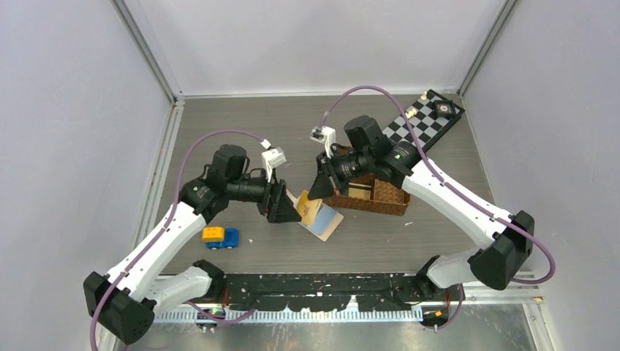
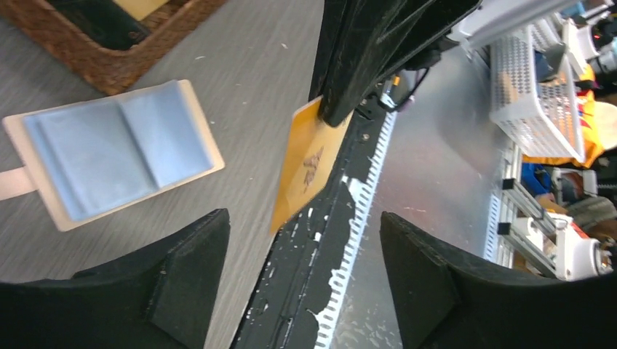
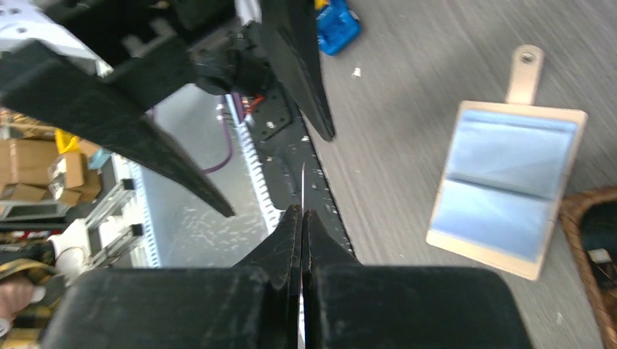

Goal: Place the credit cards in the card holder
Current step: Pick up the credit card from the storage box, then insert the credit card into the card holder.

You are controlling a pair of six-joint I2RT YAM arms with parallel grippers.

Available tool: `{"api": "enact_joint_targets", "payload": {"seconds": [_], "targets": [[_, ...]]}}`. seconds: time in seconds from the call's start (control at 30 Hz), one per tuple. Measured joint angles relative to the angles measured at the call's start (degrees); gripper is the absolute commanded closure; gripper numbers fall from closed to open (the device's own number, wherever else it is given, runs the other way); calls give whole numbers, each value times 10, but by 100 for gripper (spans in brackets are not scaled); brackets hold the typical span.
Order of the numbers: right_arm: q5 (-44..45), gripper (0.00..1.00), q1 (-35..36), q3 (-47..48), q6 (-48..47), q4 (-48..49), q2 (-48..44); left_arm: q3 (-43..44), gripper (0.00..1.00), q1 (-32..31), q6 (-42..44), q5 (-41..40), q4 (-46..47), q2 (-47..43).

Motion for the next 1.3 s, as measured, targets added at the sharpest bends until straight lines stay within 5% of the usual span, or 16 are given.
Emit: {"api": "enact_joint_targets", "payload": {"seconds": [0.1, 0.2, 0.3, 0.43, 0.53, 0.77, 0.97, 1.3], "targets": [[-42, 100, 3, -3, 19, 30, -7, 0, 47, -10, -5, 20, 9, 4], [-74, 100, 6, -11, 35, 55, -14, -1, 80, -15, -7, 33, 14, 9], [-86, 96, 7, -15, 42, 68, -15, -1, 100, -17, -13, 49, 19, 13], [-80, 54, 6, -19, 45, 66, -15, -2, 100, -18, -17, 63, 21, 12], [-50, 43, 7, -31, 61, 75, -18, -2, 100, -20, -12, 37, 16, 12], [136, 46, 19, -110, 171, 92, -71, 2, 100, -12, 11, -145, -35, 19], [348, 50, 98, -200, 327, 119, -90, 7, 100, 21, 9, -258, -64, 31], [459, 54, 128, -320, 494, 208, -15, 7, 100, 30, 7, -320, -79, 31]]}}
